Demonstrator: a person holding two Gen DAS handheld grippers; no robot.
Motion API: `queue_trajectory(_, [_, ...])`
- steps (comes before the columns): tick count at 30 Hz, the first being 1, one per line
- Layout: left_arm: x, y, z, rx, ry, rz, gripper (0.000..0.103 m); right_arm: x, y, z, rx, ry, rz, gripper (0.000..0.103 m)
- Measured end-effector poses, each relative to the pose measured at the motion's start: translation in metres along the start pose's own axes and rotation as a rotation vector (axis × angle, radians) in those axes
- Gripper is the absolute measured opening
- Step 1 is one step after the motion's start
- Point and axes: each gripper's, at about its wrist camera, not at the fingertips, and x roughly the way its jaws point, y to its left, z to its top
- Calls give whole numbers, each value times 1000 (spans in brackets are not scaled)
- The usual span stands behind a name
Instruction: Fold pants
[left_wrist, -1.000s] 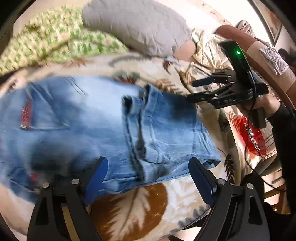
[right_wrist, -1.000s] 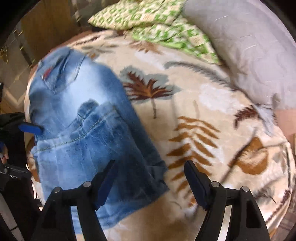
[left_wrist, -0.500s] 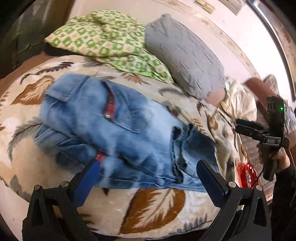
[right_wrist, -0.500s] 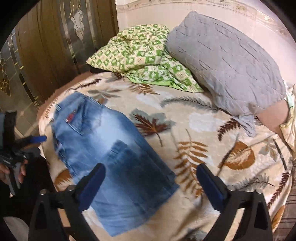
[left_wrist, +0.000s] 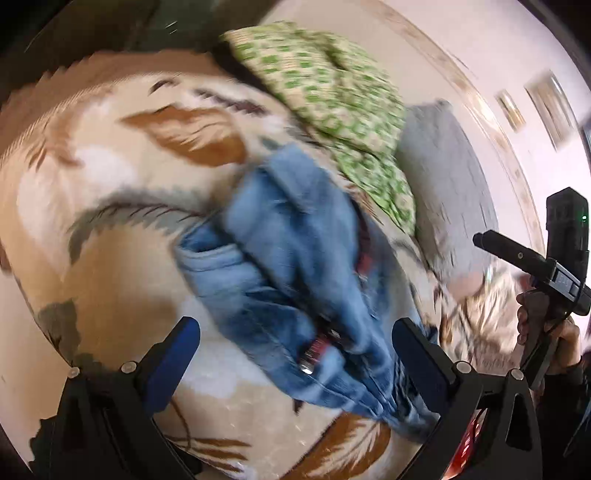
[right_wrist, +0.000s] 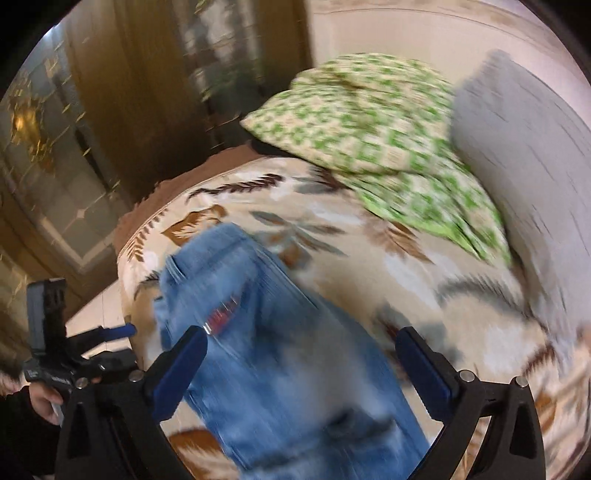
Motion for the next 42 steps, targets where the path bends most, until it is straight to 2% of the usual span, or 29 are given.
queue_trajectory(3, [9, 20, 5, -80, -5, 7, 103, 33, 28, 34, -95, 46, 4, 103])
queue_trajectory(7, [27, 32, 5, -143, 5, -2, 103, 71, 51, 62, -164, 111, 15, 103])
queue_trajectory(14, [46, 20, 20, -132, -66, -12, 103, 133, 69, 97, -159, 225, 36, 103])
queue_trajectory(19, [52, 19, 22, -104, -89, 7, 103, 175, 78, 116, -148, 339, 13, 103])
queue_trajectory(25, [50, 23, 20, -89, -109, -29, 103, 215, 93, 129, -156, 473, -32, 99])
queue_trajectory(26, [50, 24, 20, -83, -108, -31, 103, 220, 95, 129, -168, 491, -45, 97])
queue_trajectory(28, [49, 23, 19, -64, -109, -27, 103, 230, 96, 128, -174, 529, -76, 82])
queue_trajectory(29, [49, 23, 17, -59, -112, -25, 103, 234, 96, 127, -171, 542, -77, 77])
queue_trajectory(31, [49, 21, 17, -45, -112, -18, 103, 241, 97, 126, -170, 573, -69, 58])
queue_trajectory(32, [49, 20, 17, -31, -111, -9, 103, 245, 99, 124, -179, 590, -67, 52])
queue_trajectory(33, [49, 19, 17, -21, -113, 0, 98, 248, 102, 122, -199, 598, -75, 47])
queue_trajectory(35, [44, 19, 16, -15, -138, 63, 51, 251, 107, 119, -247, 602, -98, 35])
queue_trajectory(36, [45, 25, 17, -40, -123, 52, 37, 251, 108, 118, -261, 600, -111, 30])
queue_trajectory(38, [45, 26, 16, -50, -115, 11, 32, 246, 109, 117, -275, 585, -110, 26])
queue_trajectory(42, [40, 16, 13, 9, -140, 30, 29, 229, 112, 116, -289, 565, -88, 22])
